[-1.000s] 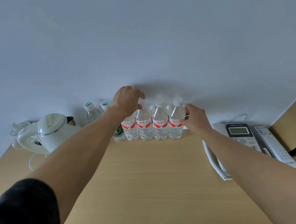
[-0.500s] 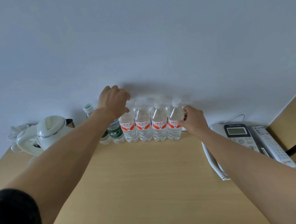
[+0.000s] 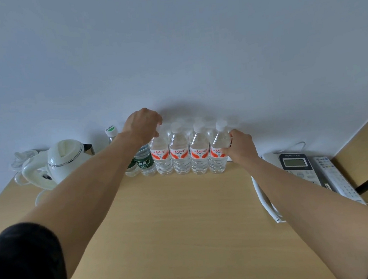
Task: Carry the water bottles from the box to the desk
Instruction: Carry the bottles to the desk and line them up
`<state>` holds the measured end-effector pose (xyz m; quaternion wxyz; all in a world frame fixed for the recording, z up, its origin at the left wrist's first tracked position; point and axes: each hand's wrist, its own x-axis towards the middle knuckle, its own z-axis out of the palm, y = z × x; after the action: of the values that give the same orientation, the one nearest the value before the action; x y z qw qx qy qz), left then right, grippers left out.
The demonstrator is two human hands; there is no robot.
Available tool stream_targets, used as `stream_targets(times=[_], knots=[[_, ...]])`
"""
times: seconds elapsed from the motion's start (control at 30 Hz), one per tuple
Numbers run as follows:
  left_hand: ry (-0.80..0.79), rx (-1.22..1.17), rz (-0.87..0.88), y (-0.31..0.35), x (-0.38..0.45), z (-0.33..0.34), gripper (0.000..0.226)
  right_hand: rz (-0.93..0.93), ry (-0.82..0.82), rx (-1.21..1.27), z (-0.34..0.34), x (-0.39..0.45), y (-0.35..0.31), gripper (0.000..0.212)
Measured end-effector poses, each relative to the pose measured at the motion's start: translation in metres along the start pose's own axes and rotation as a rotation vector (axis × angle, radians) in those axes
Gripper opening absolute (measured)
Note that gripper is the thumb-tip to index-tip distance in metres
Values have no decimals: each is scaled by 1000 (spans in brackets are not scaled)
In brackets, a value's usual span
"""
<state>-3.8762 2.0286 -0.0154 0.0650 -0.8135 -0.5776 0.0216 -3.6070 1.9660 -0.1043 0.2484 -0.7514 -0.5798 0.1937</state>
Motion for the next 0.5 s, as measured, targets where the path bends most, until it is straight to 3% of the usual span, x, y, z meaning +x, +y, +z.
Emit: stream_targets(times=[0.33,0.5], knots=[[45,-66,-28,0,-9,7,52,-4,-24,5,-11,-7,-7,56],[155,-167,-113,0,-23,1,46,-16,-26,6,-23,-10,-13,53]])
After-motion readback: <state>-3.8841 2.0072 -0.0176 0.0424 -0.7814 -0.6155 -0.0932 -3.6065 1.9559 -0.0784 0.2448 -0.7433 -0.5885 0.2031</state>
